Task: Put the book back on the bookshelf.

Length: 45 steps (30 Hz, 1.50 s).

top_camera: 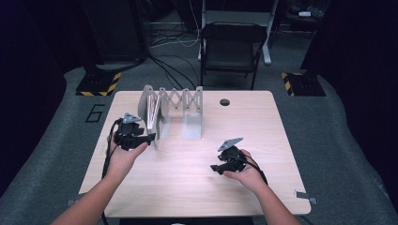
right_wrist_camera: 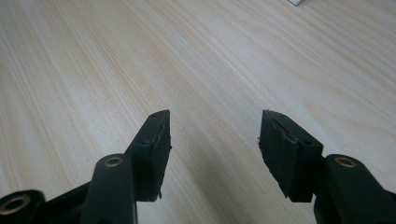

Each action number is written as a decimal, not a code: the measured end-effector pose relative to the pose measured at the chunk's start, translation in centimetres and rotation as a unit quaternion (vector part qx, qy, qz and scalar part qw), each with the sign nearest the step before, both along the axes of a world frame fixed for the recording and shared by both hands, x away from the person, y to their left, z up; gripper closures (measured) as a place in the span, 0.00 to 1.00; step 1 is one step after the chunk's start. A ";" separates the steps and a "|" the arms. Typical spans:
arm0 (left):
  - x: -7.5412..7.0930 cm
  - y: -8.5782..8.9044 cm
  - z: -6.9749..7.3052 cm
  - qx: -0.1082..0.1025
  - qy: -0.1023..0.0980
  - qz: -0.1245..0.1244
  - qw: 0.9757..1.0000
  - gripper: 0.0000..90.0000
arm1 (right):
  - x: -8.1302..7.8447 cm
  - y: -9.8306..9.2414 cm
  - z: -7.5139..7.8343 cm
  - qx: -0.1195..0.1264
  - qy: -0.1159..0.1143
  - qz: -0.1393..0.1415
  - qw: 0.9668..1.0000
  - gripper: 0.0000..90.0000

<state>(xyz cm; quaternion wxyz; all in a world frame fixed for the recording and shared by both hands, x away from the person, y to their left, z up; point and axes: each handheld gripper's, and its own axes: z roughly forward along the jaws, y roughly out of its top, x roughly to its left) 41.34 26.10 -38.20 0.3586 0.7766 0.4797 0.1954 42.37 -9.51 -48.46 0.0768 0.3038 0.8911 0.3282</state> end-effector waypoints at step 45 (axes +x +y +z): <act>-4.1 0.6 -10.9 -0.026 0.007 -0.017 0.999 0.49 | -0.1 0.2 -0.2 -0.005 0.000 0.002 1.000 0.48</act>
